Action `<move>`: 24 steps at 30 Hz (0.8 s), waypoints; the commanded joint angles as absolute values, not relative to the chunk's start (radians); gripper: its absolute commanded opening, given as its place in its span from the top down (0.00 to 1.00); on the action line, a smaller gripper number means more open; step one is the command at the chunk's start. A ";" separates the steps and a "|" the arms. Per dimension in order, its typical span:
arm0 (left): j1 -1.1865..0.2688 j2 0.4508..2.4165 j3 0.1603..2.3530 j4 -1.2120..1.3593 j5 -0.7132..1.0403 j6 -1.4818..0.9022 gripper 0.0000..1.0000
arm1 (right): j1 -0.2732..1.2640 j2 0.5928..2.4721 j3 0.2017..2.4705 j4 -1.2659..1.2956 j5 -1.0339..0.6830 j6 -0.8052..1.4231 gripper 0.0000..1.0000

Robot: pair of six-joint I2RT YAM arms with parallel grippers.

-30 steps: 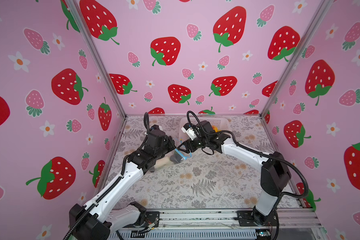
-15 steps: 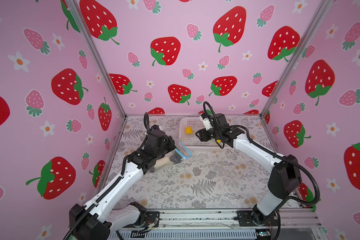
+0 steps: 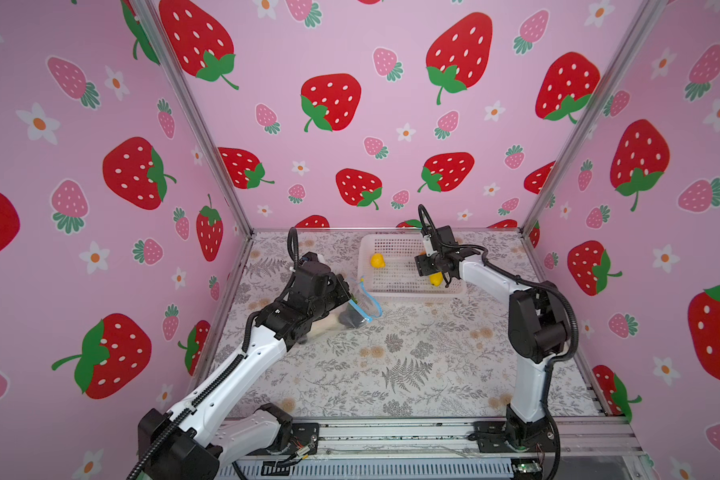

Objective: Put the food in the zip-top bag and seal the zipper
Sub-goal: 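Lower the right gripper onto the yellow-red peach and close on it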

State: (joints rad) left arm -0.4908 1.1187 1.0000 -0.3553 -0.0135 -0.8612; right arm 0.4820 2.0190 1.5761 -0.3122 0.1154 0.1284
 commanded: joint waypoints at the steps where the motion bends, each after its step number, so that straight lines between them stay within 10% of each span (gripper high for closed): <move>1: -0.489 1.108 1.002 -0.339 -0.004 -0.865 1.00 | 0.460 2.062 1.652 -0.320 0.129 0.103 0.26; 24: -0.491 1.098 0.977 -0.364 0.020 -0.878 1.00 | 0.444 2.326 1.899 -0.377 0.062 0.106 0.26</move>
